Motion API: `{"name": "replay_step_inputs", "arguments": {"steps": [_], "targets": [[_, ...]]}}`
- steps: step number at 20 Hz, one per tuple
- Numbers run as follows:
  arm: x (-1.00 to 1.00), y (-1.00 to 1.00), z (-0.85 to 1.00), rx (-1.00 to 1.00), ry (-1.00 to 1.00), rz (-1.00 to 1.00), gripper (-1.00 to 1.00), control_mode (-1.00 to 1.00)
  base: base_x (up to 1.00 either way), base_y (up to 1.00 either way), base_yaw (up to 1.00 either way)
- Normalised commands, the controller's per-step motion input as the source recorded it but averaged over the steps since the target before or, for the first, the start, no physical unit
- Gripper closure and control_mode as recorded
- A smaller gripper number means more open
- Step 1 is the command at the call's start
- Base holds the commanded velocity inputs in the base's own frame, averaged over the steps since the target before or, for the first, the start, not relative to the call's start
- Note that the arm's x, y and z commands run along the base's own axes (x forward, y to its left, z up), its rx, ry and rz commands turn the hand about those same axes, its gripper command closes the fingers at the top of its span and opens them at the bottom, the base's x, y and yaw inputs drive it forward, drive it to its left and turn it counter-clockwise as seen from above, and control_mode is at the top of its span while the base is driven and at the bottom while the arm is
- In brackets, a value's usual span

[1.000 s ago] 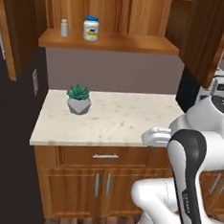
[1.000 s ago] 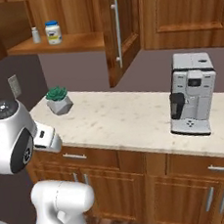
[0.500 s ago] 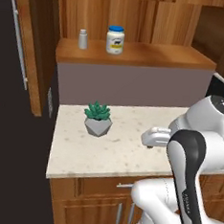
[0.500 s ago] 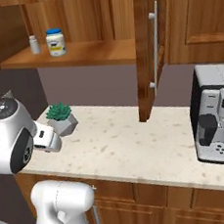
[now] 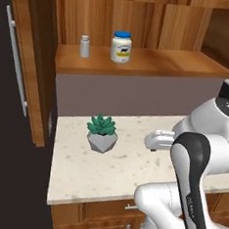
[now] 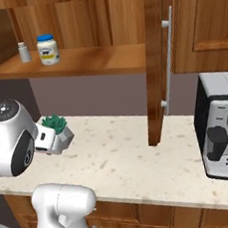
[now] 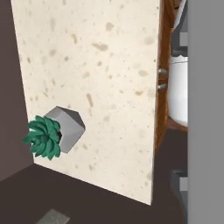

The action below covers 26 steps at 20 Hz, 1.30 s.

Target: Collect the paprika, mayonnaise, and shaker from the cabinet and place them next to the stove.

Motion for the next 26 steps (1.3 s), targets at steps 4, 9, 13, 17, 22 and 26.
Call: {"name": "replay_step_inputs", "arguments": {"steps": [4, 9, 13, 17, 22, 26], "targets": [[0.25, 0.16, 0.34, -0.05, -0.25, 0.00, -1.00, -1.00, 0.15, 0.08, 0.00], [0.04, 0.17, 0.68, -0.14, -0.48, 0.00, -1.00, -1.00, 0.00, 0.00, 0.00], [0.00, 0.00, 0.76, -0.10, -0.38, 0.00, -1.00, -1.00, 0.00, 0.00, 0.00], [0.00, -0.03, 0.63, -0.03, -0.31, 0.00, -1.00, -1.00, 0.00, 0.00, 0.00], [0.00, -0.03, 0.50, 0.00, -0.25, 0.02, -1.00, -1.00, 0.00, 0.00, 0.00], [0.00, 0.00, 0.38, 0.00, -0.23, 0.03, -1.00, -1.00, 0.00, 0.00, 0.00]]}}
